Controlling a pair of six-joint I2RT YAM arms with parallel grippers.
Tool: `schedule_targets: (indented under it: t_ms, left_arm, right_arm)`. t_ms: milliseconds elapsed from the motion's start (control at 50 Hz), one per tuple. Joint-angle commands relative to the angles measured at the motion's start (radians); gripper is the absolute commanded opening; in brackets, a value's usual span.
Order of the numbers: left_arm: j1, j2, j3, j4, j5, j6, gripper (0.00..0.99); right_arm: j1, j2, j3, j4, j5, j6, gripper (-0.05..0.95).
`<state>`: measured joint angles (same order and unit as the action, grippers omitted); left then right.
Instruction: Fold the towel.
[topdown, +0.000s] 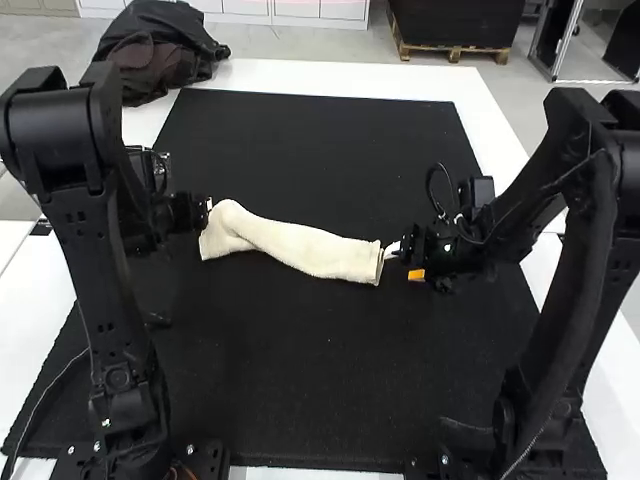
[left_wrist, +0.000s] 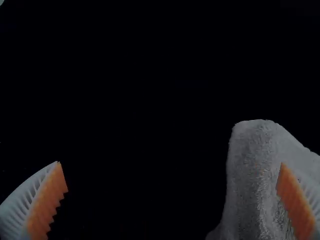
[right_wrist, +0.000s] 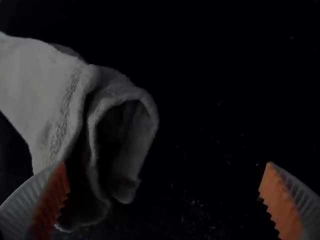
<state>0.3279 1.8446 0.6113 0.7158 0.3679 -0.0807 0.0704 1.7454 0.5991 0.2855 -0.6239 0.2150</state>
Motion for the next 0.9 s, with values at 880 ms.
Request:
schedule_targets:
  t_ms: [880]
  left_arm:
    - [0.102, -0.171, 0.039, -0.053, 0.016, -0.131, 0.972]
  right_arm:
    - [0.170, 0.069, 0.093, 0.004, 0.024, 0.046, 0.91]
